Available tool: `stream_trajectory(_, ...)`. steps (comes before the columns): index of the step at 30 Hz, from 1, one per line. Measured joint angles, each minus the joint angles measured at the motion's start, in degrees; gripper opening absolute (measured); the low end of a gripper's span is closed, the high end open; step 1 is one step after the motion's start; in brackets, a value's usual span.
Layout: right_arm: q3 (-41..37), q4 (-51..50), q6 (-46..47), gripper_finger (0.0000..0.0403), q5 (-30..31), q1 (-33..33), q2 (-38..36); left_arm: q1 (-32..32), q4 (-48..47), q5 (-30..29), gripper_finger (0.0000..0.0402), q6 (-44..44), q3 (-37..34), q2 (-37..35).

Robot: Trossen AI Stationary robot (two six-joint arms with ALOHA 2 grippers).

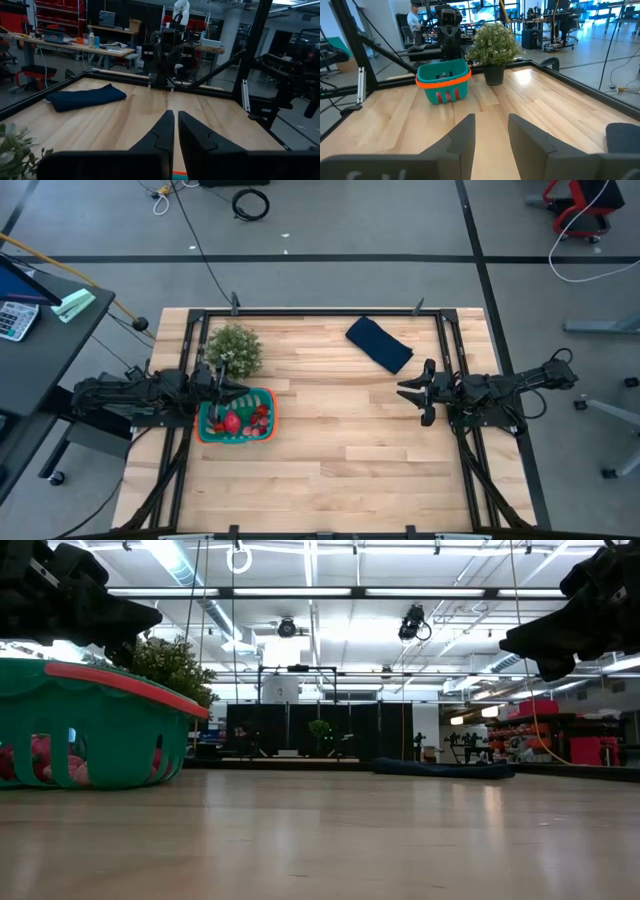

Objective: Pick and placing Produce into tupperware
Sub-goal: Return to Home Position

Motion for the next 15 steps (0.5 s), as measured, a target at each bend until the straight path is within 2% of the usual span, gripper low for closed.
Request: stream_trajectory(15, 0.0, 0.0, 0.0, 0.0124, 0.0, 0.0, 0.0, 0.0, 0.0, 0.0, 0.0039, 0.0, 0.0, 0.0)
